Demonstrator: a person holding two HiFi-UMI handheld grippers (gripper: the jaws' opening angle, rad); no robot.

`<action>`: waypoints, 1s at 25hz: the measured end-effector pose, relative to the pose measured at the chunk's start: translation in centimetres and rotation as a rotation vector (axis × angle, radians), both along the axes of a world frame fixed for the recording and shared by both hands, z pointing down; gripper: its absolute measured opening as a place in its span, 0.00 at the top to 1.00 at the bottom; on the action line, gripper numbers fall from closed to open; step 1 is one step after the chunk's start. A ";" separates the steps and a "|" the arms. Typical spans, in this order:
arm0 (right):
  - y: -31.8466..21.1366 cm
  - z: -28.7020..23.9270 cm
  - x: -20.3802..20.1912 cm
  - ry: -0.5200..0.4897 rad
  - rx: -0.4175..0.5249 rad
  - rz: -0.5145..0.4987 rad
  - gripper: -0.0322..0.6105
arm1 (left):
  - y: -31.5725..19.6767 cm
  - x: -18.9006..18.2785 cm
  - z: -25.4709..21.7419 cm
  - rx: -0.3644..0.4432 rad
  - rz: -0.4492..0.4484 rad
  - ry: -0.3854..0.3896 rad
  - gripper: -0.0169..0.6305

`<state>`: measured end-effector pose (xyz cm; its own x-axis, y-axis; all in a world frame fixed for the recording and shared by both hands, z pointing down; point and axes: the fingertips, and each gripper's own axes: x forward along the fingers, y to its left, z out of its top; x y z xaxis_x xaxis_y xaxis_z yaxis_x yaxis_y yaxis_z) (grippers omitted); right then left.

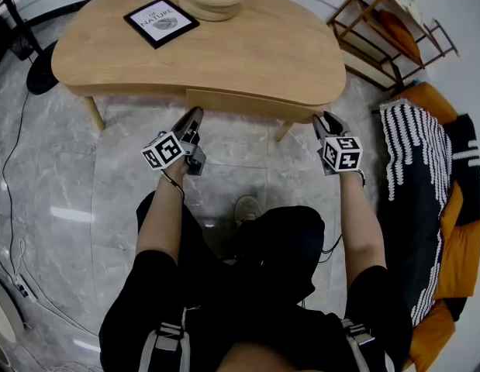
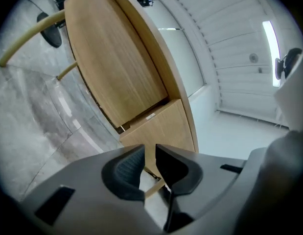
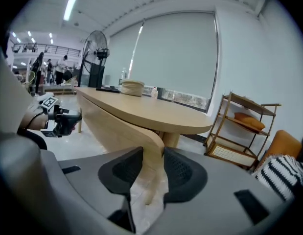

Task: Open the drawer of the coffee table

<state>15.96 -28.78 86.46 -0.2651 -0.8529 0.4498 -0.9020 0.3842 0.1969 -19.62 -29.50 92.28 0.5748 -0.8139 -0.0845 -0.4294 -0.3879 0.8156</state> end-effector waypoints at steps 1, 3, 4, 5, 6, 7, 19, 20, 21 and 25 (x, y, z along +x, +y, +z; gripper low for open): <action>0.1 0.0 0.1 0.003 0.002 -0.001 0.72 | 0.5 -0.1 0.6 -0.015 -0.001 0.002 0.86; 0.0 -0.2 0.2 -0.008 0.003 0.001 0.72 | 1.0 -0.5 1.6 -0.043 -0.022 -0.003 0.85; -0.1 -0.2 0.3 -0.014 0.001 0.001 0.72 | 1.1 -0.8 1.9 -0.055 -0.036 -0.002 0.84; -0.1 -0.2 0.3 -0.013 -0.002 -0.003 0.71 | 1.2 -1.1 2.1 -0.066 -0.048 0.001 0.80; -0.1 -0.2 0.3 -0.005 -0.005 -0.011 0.71 | 1.1 -1.3 2.3 -0.074 -0.054 0.000 0.77; -0.1 -0.1 0.3 0.006 -0.008 -0.023 0.71 | 1.0 -1.4 2.6 -0.080 -0.058 -0.006 0.74; -0.7 -0.1 0.0 0.060 -0.036 -0.120 0.70 | -2.0 -1.2 2.2 -0.010 0.000 -0.058 0.60; -0.8 -0.1 0.0 0.061 -0.037 -0.123 0.70 | -2.1 -1.0 2.2 0.000 0.013 -0.066 0.62; -0.8 -0.1 0.1 0.060 -0.039 -0.126 0.71 | -2.2 -0.9 2.2 0.008 0.027 -0.073 0.68; -0.8 -0.1 0.2 0.066 -0.052 -0.133 0.74 | -2.2 -0.6 1.8 0.021 0.060 -0.094 0.69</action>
<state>16.18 -29.54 86.35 -0.3424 -0.7875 0.5124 -0.8282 0.5105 0.2312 -20.21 -31.69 94.03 0.6290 -0.7762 -0.0445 -0.4789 -0.4319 0.7643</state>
